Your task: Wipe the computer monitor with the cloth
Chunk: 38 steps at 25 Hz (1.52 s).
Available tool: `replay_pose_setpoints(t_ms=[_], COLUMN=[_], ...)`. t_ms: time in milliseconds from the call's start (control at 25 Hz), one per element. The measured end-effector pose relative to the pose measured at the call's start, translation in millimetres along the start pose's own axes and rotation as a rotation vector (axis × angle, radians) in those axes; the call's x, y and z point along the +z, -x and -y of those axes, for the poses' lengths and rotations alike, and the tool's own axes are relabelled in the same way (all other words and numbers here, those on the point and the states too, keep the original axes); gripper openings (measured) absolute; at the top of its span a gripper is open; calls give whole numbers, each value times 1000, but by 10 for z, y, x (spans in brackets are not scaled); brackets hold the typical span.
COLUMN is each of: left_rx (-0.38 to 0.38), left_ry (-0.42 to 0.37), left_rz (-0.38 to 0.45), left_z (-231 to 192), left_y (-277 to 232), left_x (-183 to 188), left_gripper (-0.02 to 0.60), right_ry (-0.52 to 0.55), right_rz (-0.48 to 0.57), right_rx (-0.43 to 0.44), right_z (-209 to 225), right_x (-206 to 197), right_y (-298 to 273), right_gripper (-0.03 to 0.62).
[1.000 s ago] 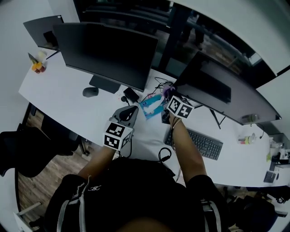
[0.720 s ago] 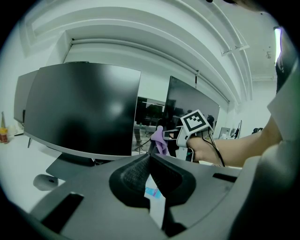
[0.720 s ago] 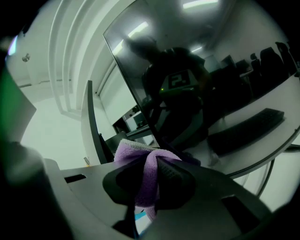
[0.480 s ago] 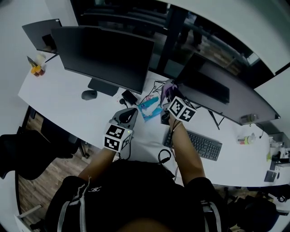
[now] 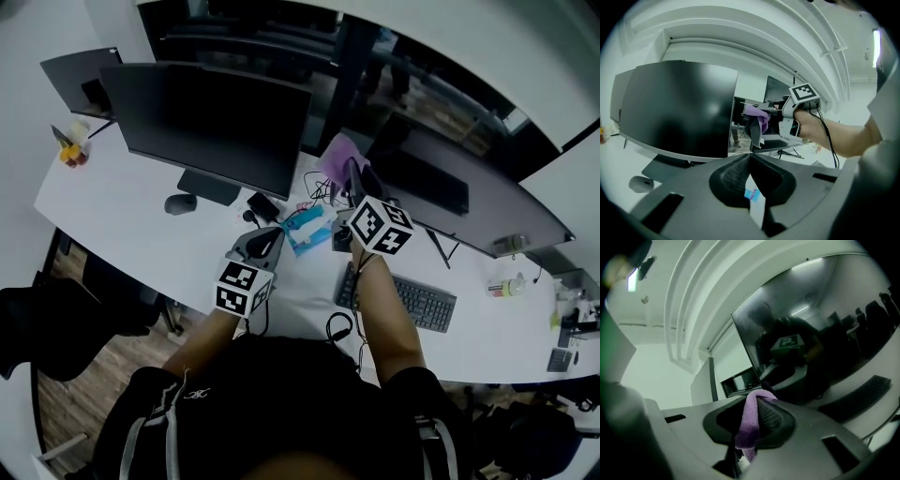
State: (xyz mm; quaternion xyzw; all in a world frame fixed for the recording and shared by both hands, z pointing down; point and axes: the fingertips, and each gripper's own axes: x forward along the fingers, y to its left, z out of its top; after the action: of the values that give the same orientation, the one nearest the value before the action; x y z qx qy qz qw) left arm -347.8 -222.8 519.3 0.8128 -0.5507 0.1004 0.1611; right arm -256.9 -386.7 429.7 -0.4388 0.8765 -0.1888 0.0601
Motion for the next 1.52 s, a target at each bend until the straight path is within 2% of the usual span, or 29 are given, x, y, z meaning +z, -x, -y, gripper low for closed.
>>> replay_pose_setpoints(t_ms=[280, 520, 920, 1280, 1520], left_rx=[-5, 1, -15, -36, -45], left_ry=[-2, 3, 0, 10, 9], left_rz=[6, 7, 13, 9, 19], left_z=[33, 21, 102, 233, 473], left_y=[19, 64, 104, 101, 107], left_x=[25, 2, 22, -13, 42], left_gripper=[12, 12, 12, 12, 12], right_ry=[-11, 79, 195, 261, 312], right_rz=[100, 203, 317, 351, 366], right_rx=[-15, -23, -11, 9, 45], right_z=[-124, -311, -588, -740, -751], right_x=[329, 722, 1235, 1302, 1277], right_y=[92, 183, 353, 703, 1134], right_gripper=[75, 75, 75, 75, 75])
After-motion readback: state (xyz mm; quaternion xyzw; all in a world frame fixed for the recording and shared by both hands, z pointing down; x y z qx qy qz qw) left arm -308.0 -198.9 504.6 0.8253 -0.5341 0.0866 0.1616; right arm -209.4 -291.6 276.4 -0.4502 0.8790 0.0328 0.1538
